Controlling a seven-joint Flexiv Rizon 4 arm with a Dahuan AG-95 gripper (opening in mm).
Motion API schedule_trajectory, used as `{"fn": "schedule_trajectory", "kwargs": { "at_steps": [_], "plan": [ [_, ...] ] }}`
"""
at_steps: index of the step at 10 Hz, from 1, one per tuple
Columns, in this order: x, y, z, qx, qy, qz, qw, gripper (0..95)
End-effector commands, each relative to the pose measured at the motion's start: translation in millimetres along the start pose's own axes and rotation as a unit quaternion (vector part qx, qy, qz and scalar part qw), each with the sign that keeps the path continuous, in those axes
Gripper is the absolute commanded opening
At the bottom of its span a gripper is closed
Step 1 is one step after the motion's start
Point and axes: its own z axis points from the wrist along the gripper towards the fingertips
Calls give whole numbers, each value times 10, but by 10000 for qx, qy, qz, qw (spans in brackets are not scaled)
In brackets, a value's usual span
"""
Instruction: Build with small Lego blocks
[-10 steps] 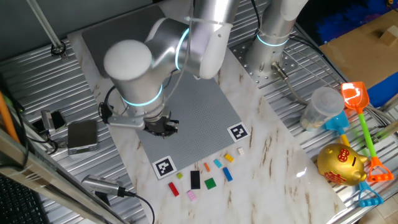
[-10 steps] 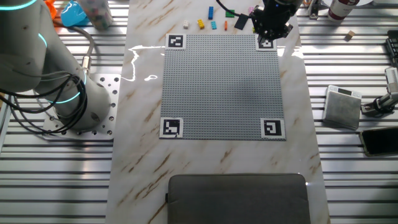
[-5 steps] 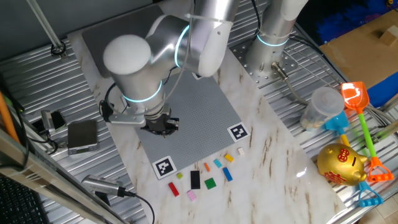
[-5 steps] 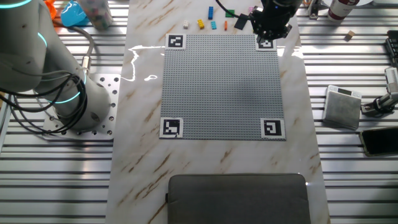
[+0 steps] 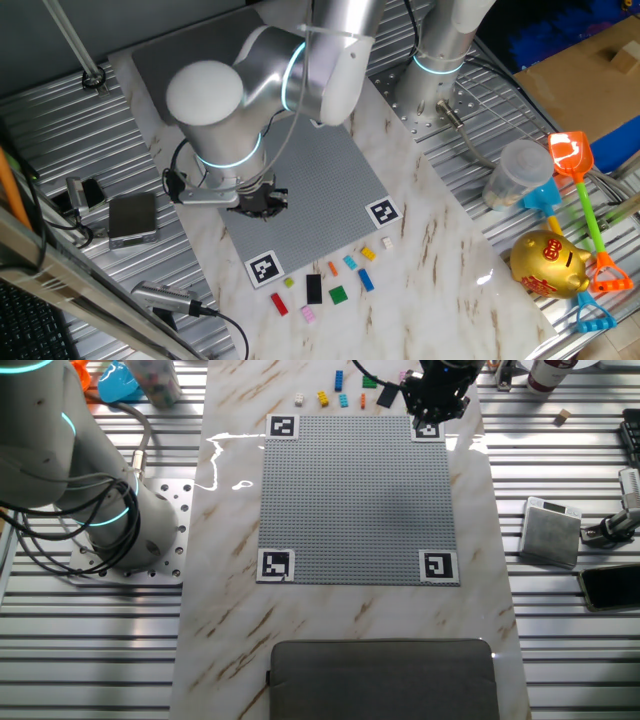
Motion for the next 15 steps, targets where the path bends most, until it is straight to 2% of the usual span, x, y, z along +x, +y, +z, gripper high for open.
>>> {"fn": "schedule_trajectory", "kwargs": {
  "at_steps": [1, 3, 4, 8, 12, 15],
  "plan": [
    [-177, 1, 66, -26, 32, 12, 10000, 0],
    [-363, 27, 144, -50, -25, 81, 10000, 0],
    [-514, 74, 191, -25, -12, 114, 9999, 0],
    [-808, 244, 318, -31, -60, 268, 9996, 0],
    [-888, 410, 414, -39, -45, 337, 9994, 0],
    [-924, 447, 437, -63, -73, 356, 9993, 0]
  ]
}}
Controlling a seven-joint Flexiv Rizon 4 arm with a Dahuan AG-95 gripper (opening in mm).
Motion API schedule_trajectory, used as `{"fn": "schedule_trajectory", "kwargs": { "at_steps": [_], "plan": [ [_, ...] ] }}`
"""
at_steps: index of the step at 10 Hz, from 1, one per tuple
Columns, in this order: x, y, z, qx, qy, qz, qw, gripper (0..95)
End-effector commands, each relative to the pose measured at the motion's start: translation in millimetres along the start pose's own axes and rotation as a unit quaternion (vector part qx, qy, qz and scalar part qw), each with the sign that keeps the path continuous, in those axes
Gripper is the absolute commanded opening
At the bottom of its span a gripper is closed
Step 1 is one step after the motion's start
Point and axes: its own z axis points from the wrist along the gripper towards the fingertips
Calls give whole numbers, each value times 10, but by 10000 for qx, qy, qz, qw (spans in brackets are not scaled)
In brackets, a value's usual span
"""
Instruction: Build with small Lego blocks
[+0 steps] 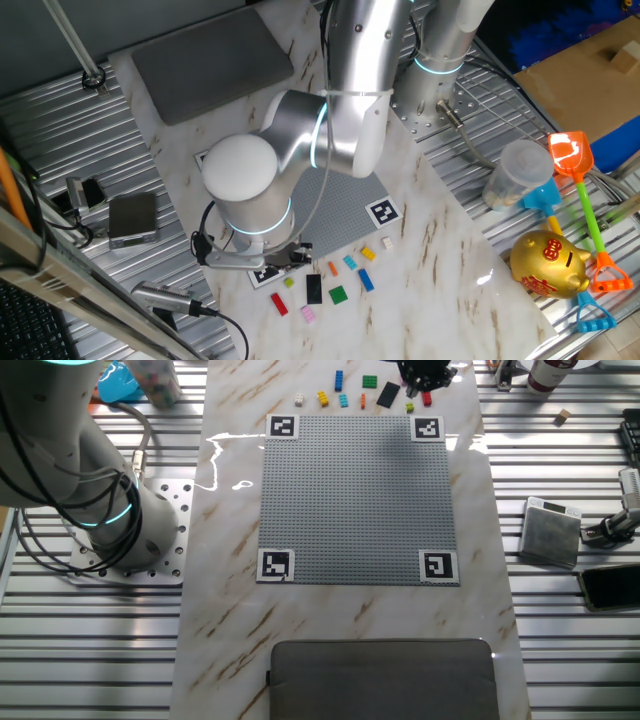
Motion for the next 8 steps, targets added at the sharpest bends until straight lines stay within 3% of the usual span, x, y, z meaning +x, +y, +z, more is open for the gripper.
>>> {"fn": "schedule_trajectory", "kwargs": {
  "at_steps": [1, 8],
  "plan": [
    [1, 3, -3, -27, -9, -34, 10000, 0],
    [1, 2, -2, -42, 87, -174, 9998, 0]
  ]
}}
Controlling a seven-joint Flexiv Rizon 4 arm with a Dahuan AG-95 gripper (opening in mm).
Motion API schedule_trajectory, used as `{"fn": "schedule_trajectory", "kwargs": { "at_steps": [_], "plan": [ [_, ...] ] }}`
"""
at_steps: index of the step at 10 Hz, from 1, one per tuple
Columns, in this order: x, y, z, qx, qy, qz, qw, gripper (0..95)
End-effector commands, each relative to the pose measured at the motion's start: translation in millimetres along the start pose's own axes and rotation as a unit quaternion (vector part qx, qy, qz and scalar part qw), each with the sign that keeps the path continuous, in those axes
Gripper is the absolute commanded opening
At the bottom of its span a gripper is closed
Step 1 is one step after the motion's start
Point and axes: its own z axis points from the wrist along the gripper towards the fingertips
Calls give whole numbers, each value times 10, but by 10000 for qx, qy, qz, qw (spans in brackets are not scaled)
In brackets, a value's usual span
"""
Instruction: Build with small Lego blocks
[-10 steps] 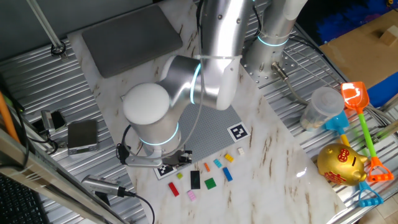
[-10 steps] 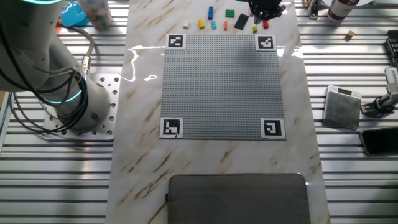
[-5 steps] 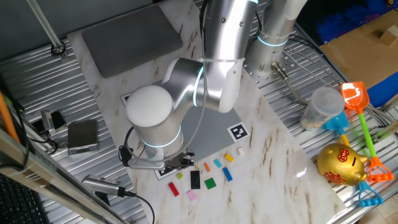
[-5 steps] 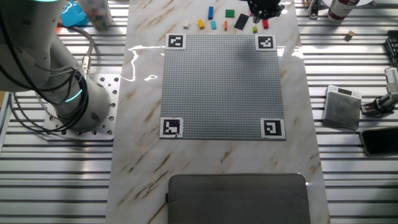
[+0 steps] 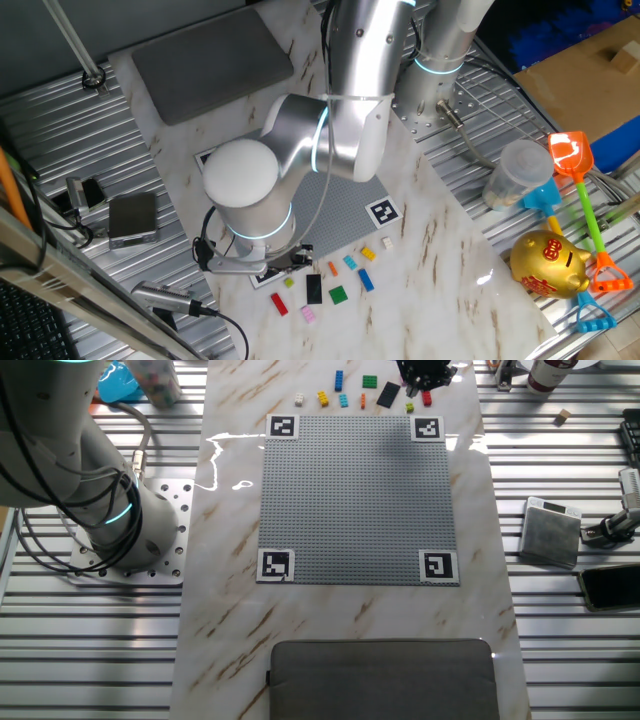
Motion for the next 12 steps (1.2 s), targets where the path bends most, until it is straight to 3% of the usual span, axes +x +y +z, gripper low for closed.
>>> {"fn": "schedule_trajectory", "kwargs": {
  "at_steps": [1, 6, 12],
  "plan": [
    [2, 1, -3, -115, 56, -22, 9999, 0],
    [2, 1, -3, -125, 79, 2, 9999, 0],
    [2, 1, -3, -73, 2, 206, 9998, 0]
  ]
}}
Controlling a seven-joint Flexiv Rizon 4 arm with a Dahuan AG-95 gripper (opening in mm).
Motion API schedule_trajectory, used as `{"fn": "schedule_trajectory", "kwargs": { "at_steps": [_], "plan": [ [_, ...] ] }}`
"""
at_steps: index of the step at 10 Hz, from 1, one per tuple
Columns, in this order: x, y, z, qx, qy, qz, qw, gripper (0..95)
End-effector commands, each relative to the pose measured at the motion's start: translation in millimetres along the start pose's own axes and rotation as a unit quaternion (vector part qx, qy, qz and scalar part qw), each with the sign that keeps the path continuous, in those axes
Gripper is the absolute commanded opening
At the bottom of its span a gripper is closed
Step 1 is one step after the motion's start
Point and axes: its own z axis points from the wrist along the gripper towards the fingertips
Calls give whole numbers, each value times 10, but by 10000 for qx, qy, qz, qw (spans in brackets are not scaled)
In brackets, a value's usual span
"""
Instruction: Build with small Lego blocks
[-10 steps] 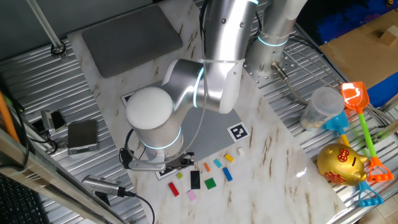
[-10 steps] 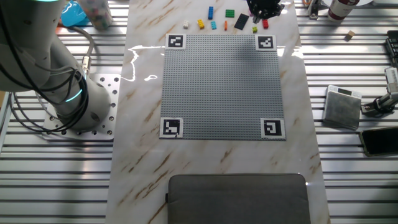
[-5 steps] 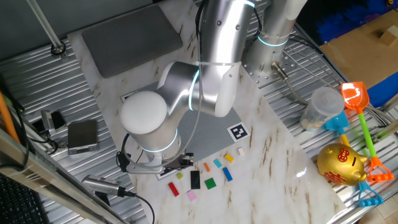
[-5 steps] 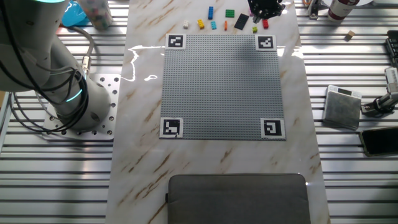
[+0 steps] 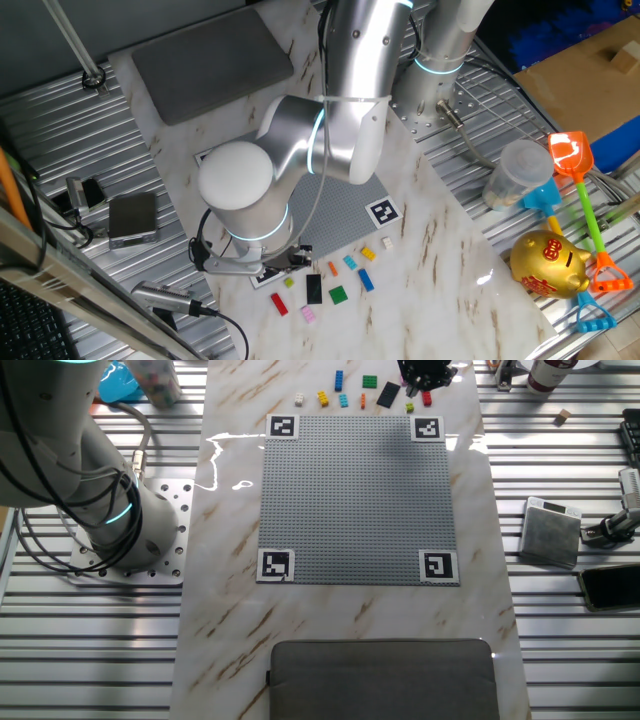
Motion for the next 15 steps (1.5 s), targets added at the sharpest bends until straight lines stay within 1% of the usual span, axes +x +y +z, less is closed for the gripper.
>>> {"fn": "schedule_trajectory", "kwargs": {
  "at_steps": [1, 6, 8, 9, 10, 12, 14, 15],
  "plan": [
    [1, -2, 0, 13, -30, 47, 10000, 0],
    [1, -2, 0, 18, -25, 105, 9999, 0],
    [1, -2, 0, 25, 0, 136, 9999, 0],
    [1, -2, 0, 50, -1, 134, 9999, 0],
    [1, -2, 0, 68, -65, 129, 9999, 0],
    [1, -2, 0, 84, -119, 200, 9997, 0],
    [1, -2, 0, 158, -190, 281, 9993, 0],
    [1, -2, 0, 163, -197, 340, 9991, 0]
  ]
}}
